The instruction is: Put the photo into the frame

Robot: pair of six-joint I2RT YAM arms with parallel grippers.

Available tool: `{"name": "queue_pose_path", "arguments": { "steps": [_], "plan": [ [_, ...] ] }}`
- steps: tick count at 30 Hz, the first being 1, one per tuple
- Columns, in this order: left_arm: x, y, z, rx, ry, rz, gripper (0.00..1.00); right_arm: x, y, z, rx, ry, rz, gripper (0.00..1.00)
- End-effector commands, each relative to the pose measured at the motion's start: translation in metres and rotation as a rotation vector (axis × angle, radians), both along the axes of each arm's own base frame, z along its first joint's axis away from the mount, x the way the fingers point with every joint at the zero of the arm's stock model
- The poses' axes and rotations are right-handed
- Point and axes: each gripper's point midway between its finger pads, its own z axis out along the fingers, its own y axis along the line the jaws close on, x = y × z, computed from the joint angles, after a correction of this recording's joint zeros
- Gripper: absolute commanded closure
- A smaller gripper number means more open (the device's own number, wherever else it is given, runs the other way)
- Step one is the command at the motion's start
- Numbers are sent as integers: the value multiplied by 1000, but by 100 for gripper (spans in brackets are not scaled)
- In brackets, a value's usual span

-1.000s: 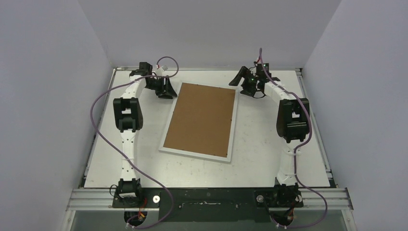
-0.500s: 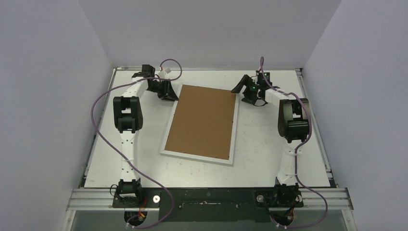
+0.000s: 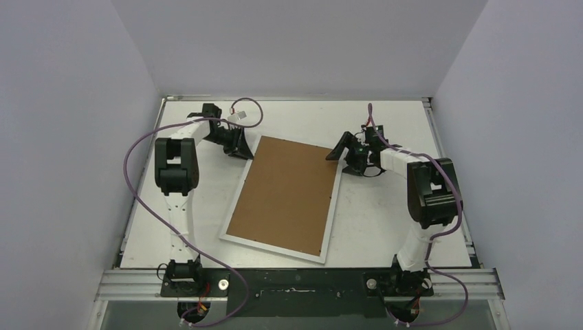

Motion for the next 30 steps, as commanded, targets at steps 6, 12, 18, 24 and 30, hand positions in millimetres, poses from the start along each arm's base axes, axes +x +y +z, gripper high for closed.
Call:
{"name": "queue_pose_path", "arguments": {
  "steps": [6,12,18,24,30],
  "plan": [
    [-35,2,-14,71,34,-38,86,7,-32,57,-33,-99,-64,14],
    [-36,5,-17,74,38,-28,86,4,-5,63,60,-107,-24,16],
    [-33,7,-17,74,37,-21,86,2,14,53,100,-85,6,18],
    [-32,8,-17,72,37,-17,87,0,14,40,83,-56,9,18],
    [-31,8,-15,69,33,-19,87,-3,9,33,73,-42,1,18]
  ]
}}
